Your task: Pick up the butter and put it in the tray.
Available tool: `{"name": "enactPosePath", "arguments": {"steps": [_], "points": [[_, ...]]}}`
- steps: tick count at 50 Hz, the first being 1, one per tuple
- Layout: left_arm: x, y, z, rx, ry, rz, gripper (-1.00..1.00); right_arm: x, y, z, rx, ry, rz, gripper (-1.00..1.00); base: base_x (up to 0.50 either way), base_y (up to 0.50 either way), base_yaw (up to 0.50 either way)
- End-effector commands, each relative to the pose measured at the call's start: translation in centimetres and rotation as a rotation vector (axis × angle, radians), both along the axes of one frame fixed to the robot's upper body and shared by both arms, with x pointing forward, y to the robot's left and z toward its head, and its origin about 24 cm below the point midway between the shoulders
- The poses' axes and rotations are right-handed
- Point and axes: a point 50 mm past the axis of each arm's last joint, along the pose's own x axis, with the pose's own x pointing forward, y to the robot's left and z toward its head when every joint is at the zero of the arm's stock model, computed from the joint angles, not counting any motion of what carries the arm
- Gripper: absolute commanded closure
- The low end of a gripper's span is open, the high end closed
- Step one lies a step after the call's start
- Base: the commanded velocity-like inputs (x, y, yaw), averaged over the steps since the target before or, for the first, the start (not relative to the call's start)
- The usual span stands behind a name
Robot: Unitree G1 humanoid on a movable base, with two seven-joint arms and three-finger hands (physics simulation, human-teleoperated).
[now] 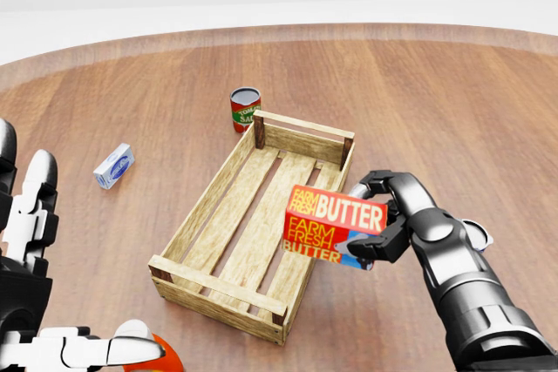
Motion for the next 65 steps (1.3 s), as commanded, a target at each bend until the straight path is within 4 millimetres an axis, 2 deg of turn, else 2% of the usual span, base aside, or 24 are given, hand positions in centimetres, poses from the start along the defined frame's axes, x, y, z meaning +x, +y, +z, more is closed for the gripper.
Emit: {"name": "enactPosePath", "arguments": {"steps": [1, 13, 28, 47, 65], "points": [[-0.1, 0.0, 0.1, -0.002, -0.004, -0.001, -1.0, 2.1, 2.4, 2.6, 0.042, -0.037, -0.002, 1.0, 0.0, 0.0, 0.0], [0.0, -0.2, -0.1, -0.004, 0.006, -0.016, -1.0, 3.0, 5.1, 4.1, 0.083, -0.071, -0.004, 1.0, 0.0, 0.0, 0.0], [0.0, 0.0, 0.0, -0.005, 0.001, -0.011, -1.0, 3.3, 8.3, 5.0, 0.122, -0.085, 0.036, 1.0, 0.0, 0.0, 0.0], [0.0, 0.2, 0.2, -0.008, -0.011, -0.009, -1.0, 2.7, 9.2, 3.8, 0.116, -0.07, -0.01, 1.0, 0.0, 0.0, 0.0], [-0.3, 0.4, 0.6, -0.01, -0.033, -0.009, -1.0, 1.9, 10.0, 2.5, -0.031, -0.092, -0.029, 1.0, 0.0, 0.0, 0.0]]}}
